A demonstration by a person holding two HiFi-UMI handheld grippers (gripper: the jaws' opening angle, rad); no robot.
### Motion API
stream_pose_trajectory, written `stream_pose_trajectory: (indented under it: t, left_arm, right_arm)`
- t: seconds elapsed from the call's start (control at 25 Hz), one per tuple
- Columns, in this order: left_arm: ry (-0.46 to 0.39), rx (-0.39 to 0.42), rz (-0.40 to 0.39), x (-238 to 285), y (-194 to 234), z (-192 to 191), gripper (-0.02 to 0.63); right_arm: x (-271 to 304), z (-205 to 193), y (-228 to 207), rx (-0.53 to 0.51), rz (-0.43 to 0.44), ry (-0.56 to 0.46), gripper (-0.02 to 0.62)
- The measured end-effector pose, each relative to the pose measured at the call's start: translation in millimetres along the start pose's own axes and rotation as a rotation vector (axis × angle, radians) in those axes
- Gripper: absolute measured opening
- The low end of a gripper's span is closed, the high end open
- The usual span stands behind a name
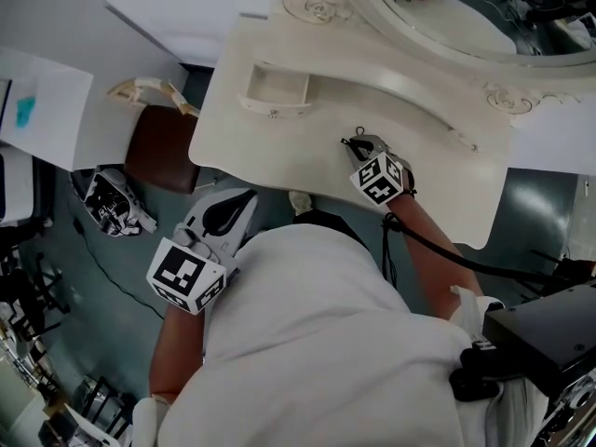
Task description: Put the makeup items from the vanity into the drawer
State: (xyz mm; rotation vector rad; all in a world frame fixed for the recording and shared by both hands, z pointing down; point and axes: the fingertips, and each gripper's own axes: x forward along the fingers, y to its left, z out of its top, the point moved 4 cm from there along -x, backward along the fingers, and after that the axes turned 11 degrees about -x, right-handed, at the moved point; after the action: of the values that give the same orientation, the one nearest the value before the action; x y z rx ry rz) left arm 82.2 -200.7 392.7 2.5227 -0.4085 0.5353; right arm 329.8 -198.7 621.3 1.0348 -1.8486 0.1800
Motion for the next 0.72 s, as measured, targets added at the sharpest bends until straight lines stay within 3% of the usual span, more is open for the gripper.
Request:
stream_pose_trajectory:
  t: [0.32, 0.72]
  left_arm:
    - [-0.011, -0.007, 0.004, 2.0, 0.3, 0.6, 0.002]
    - [-0.035, -0.013, 0.024, -0.7, 1.5, 4.1, 0.002]
  right_arm:
    - [-21.7, 16.8, -13.1, -0.023, 0.009, -0.042, 0.015]
    - [-51.6, 75.5, -51.5, -0.049, 0.047, -0.126, 0.015]
